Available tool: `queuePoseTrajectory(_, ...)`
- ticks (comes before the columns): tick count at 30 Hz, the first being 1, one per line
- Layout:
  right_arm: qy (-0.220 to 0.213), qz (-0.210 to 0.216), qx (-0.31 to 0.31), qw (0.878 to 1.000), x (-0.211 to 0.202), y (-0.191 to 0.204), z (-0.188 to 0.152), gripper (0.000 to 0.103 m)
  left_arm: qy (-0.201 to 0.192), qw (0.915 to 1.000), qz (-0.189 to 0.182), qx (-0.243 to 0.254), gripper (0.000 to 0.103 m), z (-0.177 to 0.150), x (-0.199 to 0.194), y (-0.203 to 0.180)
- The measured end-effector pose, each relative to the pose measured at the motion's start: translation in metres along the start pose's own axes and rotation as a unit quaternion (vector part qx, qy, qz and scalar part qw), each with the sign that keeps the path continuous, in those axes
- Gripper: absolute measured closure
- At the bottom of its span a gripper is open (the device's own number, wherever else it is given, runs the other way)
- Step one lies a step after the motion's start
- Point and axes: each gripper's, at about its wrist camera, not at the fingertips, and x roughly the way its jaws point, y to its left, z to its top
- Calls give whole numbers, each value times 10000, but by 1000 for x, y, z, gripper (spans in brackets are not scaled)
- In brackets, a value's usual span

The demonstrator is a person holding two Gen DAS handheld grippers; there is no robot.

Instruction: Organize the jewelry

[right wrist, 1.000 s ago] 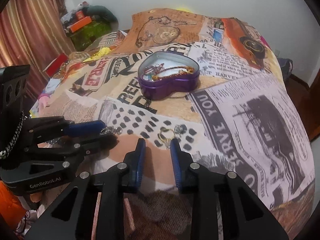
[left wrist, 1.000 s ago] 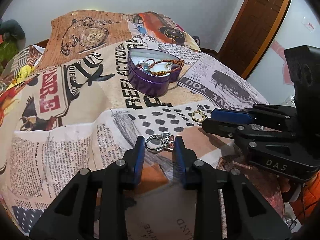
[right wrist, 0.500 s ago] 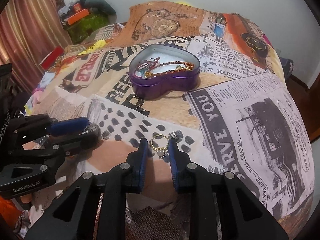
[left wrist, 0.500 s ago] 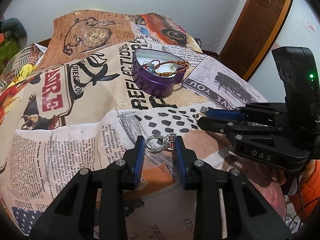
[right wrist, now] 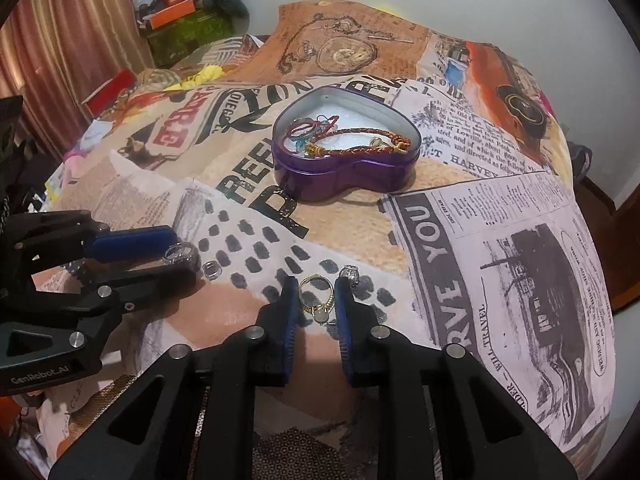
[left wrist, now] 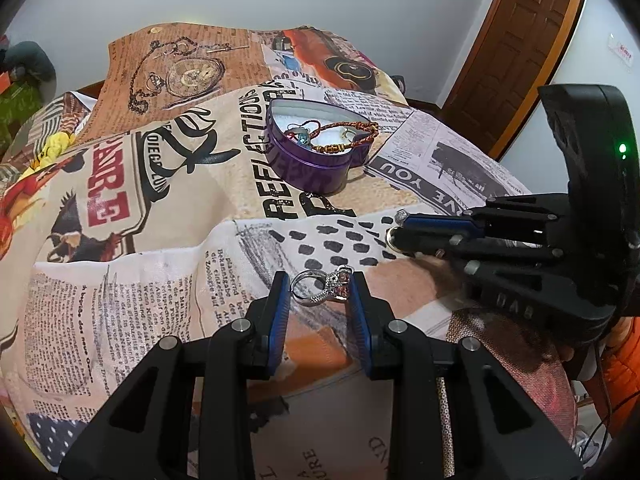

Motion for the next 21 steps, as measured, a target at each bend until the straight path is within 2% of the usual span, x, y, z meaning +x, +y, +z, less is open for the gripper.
queuePoseTrajectory(1, -26, 2, 15, 10000, -1, -1, 0, 95, -3, 10000, 20, 8, 74, 0, -1, 0)
queuePoseTrajectory(2, -40, 5, 36, 10000, -2, -1, 0, 97, -4, 10000, 36, 8, 74, 0, -1, 0)
queuePoseTrajectory(9, -118, 42, 81, 9999, -10, 1, -3, 97, -35, 9998, 151, -99, 74, 1, -9, 3)
queuePoseTrajectory(21, -591, -2, 277, 9979, -42, 0, 8, 97, -272, 9989, 377, -55, 74, 11, -28, 4)
